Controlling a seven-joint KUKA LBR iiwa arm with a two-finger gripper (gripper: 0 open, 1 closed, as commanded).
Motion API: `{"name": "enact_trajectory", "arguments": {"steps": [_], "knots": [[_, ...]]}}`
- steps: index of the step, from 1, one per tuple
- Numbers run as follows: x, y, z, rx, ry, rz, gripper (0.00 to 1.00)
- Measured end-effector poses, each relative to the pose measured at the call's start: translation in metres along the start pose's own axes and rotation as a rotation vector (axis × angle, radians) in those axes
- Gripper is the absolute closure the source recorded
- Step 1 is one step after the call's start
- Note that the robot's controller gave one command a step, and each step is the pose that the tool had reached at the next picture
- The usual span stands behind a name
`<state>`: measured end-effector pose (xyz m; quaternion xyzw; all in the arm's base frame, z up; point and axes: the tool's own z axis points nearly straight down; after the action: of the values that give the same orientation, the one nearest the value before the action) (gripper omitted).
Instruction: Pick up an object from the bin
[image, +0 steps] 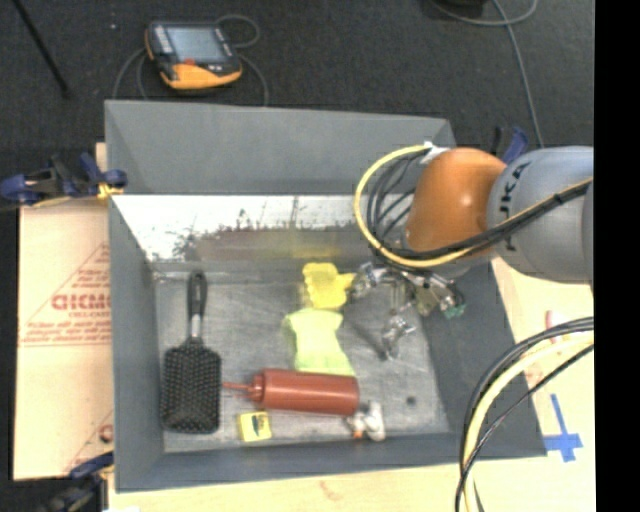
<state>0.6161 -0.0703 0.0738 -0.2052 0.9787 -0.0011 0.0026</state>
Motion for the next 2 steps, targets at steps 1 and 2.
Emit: {"name": "enact_trajectory", "arguments": {"steps": [1,2], "knots": [[-0.0005,-0.0003,-0.001,0.001,-0.002,0.0,1.0],[-0.0001,0.0001,0.0,0.0,0.0,0.001,0.0]]}}
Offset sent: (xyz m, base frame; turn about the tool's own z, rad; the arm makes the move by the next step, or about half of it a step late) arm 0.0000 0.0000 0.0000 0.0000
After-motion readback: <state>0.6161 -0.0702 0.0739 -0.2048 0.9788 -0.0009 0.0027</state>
